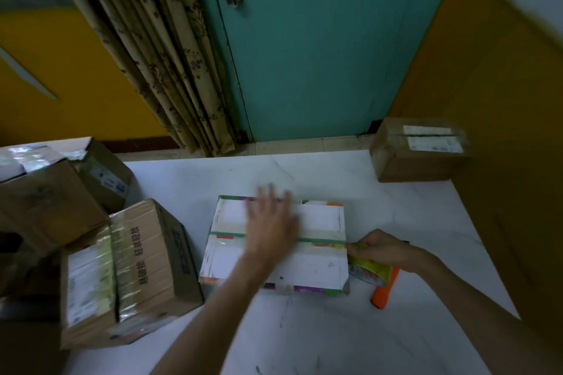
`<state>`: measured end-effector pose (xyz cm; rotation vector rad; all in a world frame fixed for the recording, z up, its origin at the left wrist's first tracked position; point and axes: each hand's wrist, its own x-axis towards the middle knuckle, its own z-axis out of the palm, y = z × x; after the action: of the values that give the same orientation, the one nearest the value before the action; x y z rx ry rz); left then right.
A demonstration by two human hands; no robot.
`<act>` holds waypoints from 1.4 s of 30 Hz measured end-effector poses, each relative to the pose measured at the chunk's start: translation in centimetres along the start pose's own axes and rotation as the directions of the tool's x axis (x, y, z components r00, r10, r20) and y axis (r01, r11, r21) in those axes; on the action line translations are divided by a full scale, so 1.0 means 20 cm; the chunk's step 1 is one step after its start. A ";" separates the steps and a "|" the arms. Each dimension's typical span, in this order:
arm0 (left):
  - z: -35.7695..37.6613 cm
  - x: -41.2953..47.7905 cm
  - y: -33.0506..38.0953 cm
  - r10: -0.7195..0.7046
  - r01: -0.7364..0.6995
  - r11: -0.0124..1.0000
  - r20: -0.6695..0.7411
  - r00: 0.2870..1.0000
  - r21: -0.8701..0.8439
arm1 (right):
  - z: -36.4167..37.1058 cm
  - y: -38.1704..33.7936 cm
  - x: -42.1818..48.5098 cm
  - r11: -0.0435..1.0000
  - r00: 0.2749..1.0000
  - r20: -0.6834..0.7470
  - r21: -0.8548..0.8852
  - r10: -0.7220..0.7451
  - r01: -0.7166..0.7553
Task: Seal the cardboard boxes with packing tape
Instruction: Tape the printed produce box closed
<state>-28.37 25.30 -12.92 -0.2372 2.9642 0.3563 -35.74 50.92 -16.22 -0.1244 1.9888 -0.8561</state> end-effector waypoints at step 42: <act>0.19 -0.06 0.12 0.553 -0.602 0.780 0.260 0.791 0.170 | 0.47 0.24 -0.04 0.993 0.911 -0.411 0.114 0.020 0.030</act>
<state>-27.19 28.71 -15.92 0.7237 2.7687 0.0595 -26.64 50.00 -21.69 0.1323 2.3208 -1.0687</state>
